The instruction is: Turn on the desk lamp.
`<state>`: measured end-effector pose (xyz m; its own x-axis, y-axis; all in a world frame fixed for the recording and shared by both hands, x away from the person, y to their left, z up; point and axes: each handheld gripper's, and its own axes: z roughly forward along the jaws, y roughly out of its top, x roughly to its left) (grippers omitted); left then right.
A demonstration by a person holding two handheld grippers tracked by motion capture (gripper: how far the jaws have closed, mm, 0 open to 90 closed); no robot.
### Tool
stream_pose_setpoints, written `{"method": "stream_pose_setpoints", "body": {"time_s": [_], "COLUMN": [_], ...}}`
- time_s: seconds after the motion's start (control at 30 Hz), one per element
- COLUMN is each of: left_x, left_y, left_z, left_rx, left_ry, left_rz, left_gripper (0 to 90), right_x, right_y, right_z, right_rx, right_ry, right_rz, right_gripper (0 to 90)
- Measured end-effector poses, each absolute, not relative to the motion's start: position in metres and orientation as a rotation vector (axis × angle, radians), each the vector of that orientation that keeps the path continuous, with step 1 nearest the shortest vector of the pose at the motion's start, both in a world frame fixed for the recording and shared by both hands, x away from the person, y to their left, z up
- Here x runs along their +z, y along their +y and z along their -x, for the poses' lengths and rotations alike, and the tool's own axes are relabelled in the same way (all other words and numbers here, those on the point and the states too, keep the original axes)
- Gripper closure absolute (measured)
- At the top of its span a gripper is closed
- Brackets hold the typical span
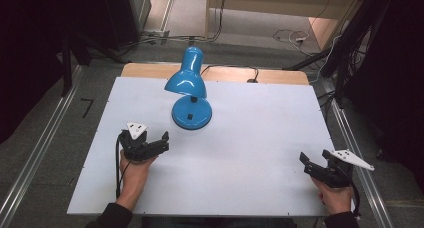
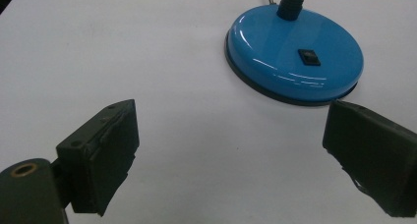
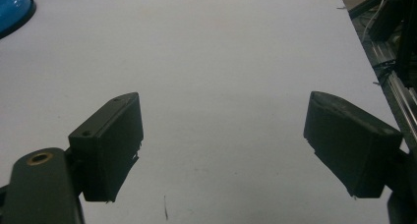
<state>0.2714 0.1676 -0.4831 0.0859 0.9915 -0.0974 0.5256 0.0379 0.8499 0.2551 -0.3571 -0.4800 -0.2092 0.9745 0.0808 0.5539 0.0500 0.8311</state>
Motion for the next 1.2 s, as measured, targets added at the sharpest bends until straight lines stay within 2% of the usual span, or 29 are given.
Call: {"method": "stream_pose_setpoints", "body": {"time_s": [1.2], "left_x": [-0.48], "left_y": [0.15], "left_z": [-0.302], "left_rx": [0.751], "left_ry": [1.459], "left_rz": [-1.612], "left_gripper": [20.3], "right_x": [-0.481], "right_y": [-0.356], "right_z": [-0.256], "right_rx": [1.049], "right_ry": [1.824], "right_rz": [-1.528], "right_gripper": [13.6]}}
